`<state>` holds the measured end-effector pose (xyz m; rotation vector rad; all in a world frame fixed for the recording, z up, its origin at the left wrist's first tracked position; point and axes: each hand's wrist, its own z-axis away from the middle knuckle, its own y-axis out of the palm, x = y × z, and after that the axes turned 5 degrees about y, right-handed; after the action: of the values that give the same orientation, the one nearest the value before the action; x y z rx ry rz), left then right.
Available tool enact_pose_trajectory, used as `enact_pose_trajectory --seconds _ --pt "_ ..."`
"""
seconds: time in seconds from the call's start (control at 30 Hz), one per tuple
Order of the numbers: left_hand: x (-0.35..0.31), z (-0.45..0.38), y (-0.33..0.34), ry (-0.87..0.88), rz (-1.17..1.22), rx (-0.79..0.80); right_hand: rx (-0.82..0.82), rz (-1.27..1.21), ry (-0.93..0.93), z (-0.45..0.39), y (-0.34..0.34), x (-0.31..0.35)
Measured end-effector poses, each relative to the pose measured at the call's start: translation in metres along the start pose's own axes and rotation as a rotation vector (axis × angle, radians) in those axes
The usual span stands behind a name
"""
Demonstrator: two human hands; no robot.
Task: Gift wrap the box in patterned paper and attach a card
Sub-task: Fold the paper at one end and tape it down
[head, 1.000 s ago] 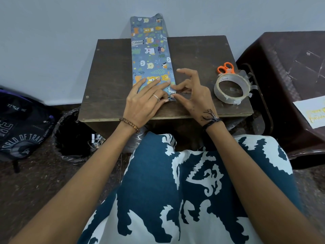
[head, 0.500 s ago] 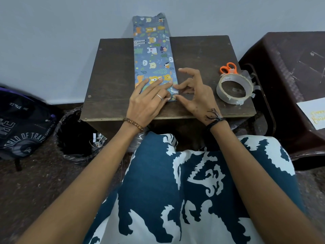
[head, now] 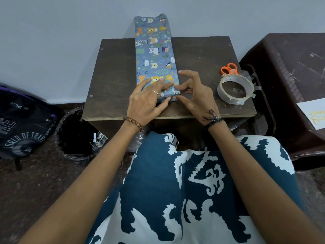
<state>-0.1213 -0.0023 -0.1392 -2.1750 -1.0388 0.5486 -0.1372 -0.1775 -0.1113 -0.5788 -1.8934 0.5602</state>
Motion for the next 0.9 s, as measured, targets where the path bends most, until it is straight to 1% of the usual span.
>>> enact_pose_trajectory --seconds 0.07,0.17,0.3,0.37,0.43,0.5,0.6,0.67,0.77,0.83,0.9 --pt "-0.001 -0.001 0.000 -0.007 -0.007 0.015 0.008 0.016 0.011 0.002 0.000 0.004" --pt "-0.004 -0.003 -0.002 0.002 0.010 -0.049 0.052 0.079 0.041 0.005 -0.002 0.014" --pt "-0.010 -0.006 -0.007 0.018 0.001 -0.089 0.120 0.165 0.076 0.008 -0.011 0.024" --pt "-0.010 -0.006 -0.007 -0.001 0.013 -0.062 0.083 0.211 0.065 0.011 -0.021 0.026" --pt "-0.009 -0.005 -0.005 -0.036 0.016 -0.003 -0.029 0.281 0.080 0.013 -0.036 0.023" --pt "-0.009 -0.005 -0.005 -0.056 0.010 0.027 -0.130 0.371 0.152 0.014 -0.053 0.015" --pt "-0.012 -0.006 -0.007 -0.045 -0.012 -0.010 -0.208 0.566 0.335 0.020 -0.069 0.000" --pt "-0.014 -0.007 -0.008 -0.013 -0.023 -0.050 -0.205 0.683 0.452 0.026 -0.073 -0.006" --pt "-0.014 -0.007 -0.009 0.002 -0.014 -0.062 -0.123 0.752 0.564 0.032 -0.074 -0.014" --pt "-0.014 -0.007 -0.009 -0.003 -0.016 -0.059 -0.119 0.770 0.587 0.032 -0.072 -0.017" --pt "-0.015 -0.007 -0.010 0.006 -0.030 -0.075 -0.165 0.788 0.576 0.031 -0.070 -0.019"
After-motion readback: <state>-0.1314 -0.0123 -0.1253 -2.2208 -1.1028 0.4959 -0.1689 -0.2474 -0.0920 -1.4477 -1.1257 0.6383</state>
